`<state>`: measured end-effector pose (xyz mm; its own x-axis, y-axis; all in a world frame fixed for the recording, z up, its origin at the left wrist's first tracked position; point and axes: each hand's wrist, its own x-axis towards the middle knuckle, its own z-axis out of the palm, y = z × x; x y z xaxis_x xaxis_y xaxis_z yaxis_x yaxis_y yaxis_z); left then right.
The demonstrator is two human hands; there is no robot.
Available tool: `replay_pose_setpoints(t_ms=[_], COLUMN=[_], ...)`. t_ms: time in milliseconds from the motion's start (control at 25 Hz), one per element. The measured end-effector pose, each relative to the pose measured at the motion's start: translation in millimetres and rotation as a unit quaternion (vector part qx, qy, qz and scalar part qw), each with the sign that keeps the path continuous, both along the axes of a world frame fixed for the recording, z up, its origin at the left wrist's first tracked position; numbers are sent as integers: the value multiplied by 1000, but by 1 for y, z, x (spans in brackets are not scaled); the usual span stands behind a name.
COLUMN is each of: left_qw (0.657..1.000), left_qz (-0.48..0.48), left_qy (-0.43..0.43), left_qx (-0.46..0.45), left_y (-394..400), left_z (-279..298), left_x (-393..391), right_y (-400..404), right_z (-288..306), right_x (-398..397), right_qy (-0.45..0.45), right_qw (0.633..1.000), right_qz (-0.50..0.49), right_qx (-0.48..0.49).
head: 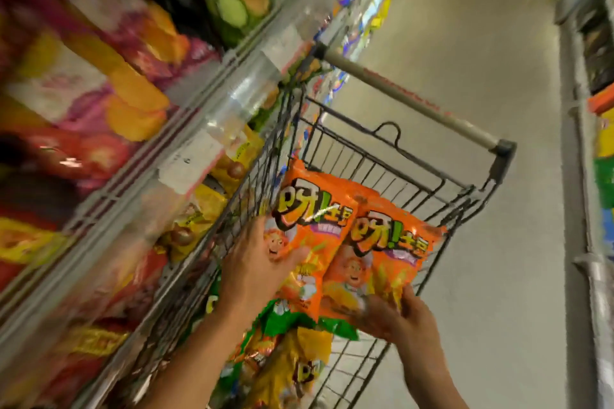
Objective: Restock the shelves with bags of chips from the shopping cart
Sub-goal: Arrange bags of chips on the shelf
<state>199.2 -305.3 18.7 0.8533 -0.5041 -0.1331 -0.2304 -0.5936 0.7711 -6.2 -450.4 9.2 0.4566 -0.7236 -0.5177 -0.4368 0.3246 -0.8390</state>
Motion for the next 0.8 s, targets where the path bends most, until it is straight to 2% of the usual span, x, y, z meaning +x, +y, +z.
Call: replay_pose_setpoints(t_ms=[120,280,400,640,800], left_qw=[996,980,969,946,932], left_qz=[73,179,221,248,261], left_qy=[-41,-65,-76,-137,-179], left_qx=[-17,-64,-87,-159,-175], left_y=[24,50,81,183,285], left_z=[48,95,129,191,237], left_x=[-41,-92,-120,-184,-249], right_y=[-23,-24,-8,62,147], right_z=[37,82,114,180,232], right_x=[-25,-40,-37,-36,-47], right_qy=[-68,-129,-172,-242,-296], right_qw=[996,976,955,892,843], right_qz=[64,169,227,351,409], right_qx=[8,-51,-86,-150,-183])
